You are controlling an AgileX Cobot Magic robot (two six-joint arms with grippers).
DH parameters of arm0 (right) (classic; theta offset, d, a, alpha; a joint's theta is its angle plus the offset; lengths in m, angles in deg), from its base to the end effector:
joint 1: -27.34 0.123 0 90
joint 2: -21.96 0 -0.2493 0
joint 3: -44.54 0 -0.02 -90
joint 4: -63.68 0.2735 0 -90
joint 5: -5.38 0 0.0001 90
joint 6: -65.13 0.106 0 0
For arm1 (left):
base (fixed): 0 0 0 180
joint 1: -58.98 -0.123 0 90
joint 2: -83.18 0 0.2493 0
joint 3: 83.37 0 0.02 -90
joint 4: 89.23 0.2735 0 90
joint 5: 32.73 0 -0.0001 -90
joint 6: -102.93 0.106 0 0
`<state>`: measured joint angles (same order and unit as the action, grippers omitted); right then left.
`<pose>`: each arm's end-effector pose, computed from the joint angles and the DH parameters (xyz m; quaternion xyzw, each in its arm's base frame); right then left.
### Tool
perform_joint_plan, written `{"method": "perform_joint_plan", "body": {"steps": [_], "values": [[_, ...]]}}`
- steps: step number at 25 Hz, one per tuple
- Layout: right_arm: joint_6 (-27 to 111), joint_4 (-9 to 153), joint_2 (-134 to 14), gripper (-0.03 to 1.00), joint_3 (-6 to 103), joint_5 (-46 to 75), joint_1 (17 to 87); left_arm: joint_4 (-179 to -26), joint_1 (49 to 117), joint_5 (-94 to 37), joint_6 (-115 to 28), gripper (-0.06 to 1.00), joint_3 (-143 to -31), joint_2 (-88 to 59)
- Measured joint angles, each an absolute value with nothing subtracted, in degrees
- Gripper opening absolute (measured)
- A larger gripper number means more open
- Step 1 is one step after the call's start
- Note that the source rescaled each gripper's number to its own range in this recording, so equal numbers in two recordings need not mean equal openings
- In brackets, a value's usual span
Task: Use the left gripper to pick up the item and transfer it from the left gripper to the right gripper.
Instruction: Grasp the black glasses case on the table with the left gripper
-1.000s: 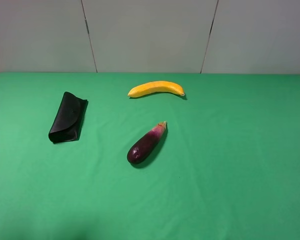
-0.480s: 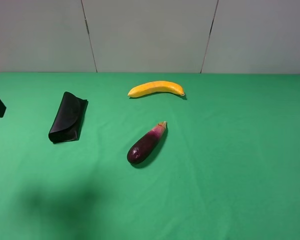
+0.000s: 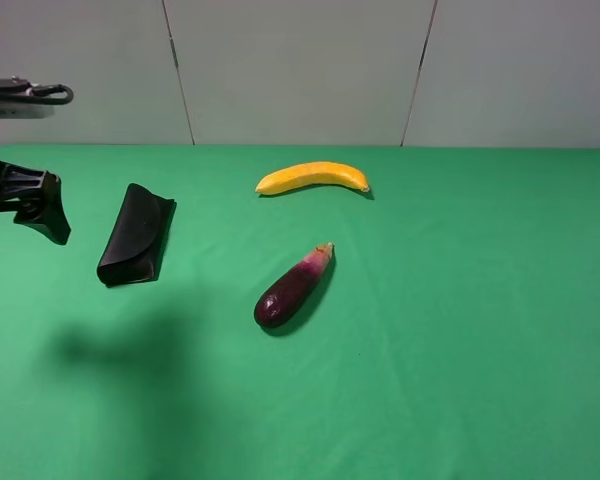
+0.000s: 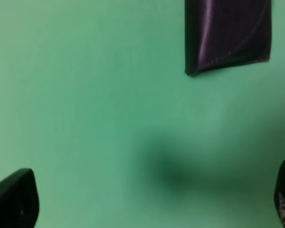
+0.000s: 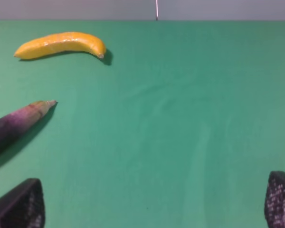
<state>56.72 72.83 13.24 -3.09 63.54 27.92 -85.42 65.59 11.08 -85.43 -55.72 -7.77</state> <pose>0.0658 0.0150 0.2859 -0.0670 0.8357 0.0428 0.5434 0.2832 -0.0279 0.1674 0.0047 0.9852 0.0045 0.1712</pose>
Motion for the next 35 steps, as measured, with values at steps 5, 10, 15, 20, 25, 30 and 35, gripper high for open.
{"method": "perform_joint_plan", "body": {"steps": [5, 10, 15, 20, 25, 30, 35], "values": [[56.72, 72.83, 13.24, 1.0, -3.09, 63.54, 27.92, -87.17, 65.59, 6.84, -86.28, 1.0, -55.72, -2.19], [56.72, 72.83, 13.24, 1.0, -3.09, 63.54, 27.92, -87.85, 66.29, 3.71, -87.09, 1.0, -55.83, 2.6], [56.72, 72.83, 13.24, 1.0, -3.09, 63.54, 27.92, -87.84, 68.31, 2.18, -88.6, 1.0, -57.68, 7.13], [56.72, 72.83, 13.24, 1.0, -3.09, 63.54, 27.92, -87.64, 70.42, 2.07, -90.86, 1.0, -60.85, 11.71], [56.72, 72.83, 13.24, 1.0, -3.09, 63.54, 27.92, -87.64, 72.28, 1.86, -92.62, 1.0, -63.34, 15.47], [56.72, 72.83, 13.24, 1.0, -3.09, 63.54, 27.92, -87.14, 73.6, 1.54, -93.87, 1.0, -65.44, 18.61], [56.72, 72.83, 13.24, 1.0, -3.09, 63.54, 27.92, -86.15, 73.73, 0.3, -95.13, 1.0, -66.65, 20.97]]}}
